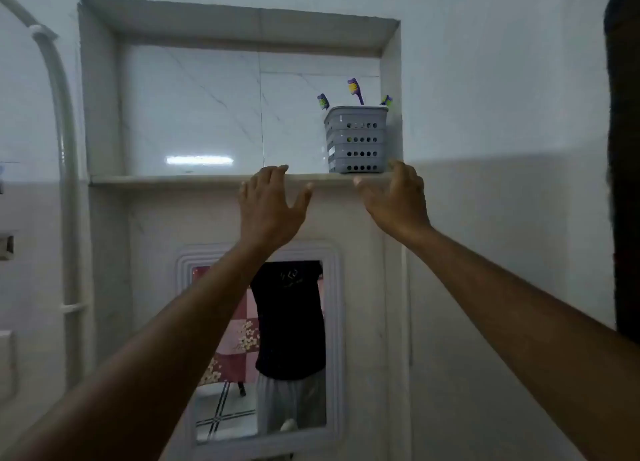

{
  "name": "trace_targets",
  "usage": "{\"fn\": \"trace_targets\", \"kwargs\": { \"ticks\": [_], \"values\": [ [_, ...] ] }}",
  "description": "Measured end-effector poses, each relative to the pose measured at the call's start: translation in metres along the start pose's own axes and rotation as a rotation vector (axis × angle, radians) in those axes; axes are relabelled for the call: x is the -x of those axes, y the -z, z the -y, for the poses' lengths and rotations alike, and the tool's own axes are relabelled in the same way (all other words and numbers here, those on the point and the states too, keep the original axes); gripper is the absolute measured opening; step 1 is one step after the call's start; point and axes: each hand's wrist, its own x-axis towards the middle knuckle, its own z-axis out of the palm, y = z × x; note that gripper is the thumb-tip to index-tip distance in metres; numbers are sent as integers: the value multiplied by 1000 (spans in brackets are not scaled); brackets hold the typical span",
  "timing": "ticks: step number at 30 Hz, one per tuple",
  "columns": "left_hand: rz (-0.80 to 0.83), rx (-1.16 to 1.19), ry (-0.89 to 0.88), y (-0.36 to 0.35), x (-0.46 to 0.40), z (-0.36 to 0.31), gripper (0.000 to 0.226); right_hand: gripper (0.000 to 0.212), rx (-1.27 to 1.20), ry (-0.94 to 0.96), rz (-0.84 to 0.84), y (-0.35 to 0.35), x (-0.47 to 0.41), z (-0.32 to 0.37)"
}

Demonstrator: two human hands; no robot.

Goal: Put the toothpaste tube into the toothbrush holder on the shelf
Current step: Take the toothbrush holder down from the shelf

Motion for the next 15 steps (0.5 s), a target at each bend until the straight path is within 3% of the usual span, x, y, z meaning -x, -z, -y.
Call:
{"fn": "trace_targets", "kwargs": {
  "ticks": [5, 10, 15],
  "values": [
    [-73, -110, -14, -40, -17, -8, 69, 94, 3, 111, -133, -32, -43, -10],
    [-265, -139, -24, -59, -19, 0, 54, 116, -63, 121, -225, -65, -70, -15],
    [-298, -126, 4, -66, -21, -1, 55, 130, -107, 110, -278, -79, -77, -14]
  ]
}}
